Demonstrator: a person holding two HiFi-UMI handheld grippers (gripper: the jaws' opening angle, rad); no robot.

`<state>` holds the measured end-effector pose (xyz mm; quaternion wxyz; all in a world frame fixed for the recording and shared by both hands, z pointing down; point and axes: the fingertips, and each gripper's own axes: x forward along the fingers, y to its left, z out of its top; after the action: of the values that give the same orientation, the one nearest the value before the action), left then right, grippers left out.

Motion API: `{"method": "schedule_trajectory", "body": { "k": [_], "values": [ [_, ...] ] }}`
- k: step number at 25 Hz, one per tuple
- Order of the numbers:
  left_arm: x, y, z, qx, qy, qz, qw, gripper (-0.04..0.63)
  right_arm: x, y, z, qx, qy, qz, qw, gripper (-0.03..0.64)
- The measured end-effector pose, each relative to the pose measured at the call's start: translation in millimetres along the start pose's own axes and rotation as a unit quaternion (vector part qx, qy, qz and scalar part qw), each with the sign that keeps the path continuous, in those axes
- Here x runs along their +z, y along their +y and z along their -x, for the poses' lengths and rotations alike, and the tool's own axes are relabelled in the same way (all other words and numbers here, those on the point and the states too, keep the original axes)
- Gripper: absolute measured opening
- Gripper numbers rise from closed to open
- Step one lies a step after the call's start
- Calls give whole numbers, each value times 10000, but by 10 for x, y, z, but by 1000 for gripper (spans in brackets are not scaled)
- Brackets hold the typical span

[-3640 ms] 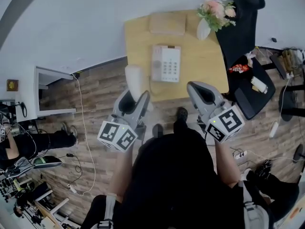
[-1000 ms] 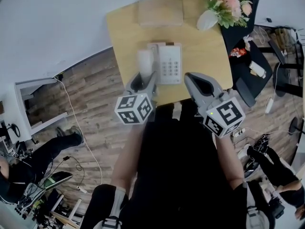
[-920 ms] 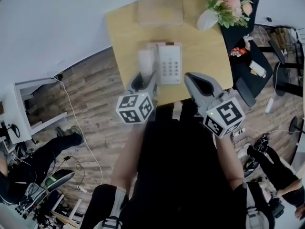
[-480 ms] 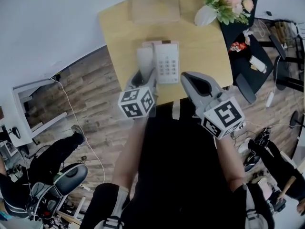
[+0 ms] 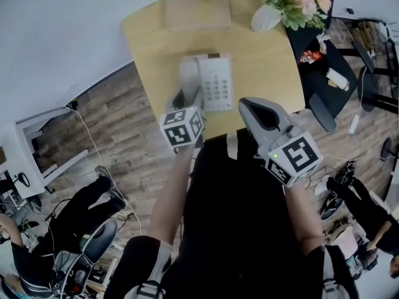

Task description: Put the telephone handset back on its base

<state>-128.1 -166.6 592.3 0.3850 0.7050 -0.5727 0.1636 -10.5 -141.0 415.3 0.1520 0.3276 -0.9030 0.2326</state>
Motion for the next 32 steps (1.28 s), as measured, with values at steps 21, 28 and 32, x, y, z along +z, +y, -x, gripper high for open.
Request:
{"method": "schedule_trajectory", "body": {
  "k": [21, 28, 32],
  "values": [
    [-149, 151, -379, 458, 328, -27, 9984, 218, -59, -183, -6, -109, 133, -151, 9997, 0],
    [-164, 158, -415, 517, 362, -131, 9979, 218, -93, -208, 18, -125, 161, -214, 9996, 0],
    [-169, 161, -426, 557, 364, -192, 9976, 218, -104, -225, 36, -163, 147, -247, 9995, 0]
  ]
}}
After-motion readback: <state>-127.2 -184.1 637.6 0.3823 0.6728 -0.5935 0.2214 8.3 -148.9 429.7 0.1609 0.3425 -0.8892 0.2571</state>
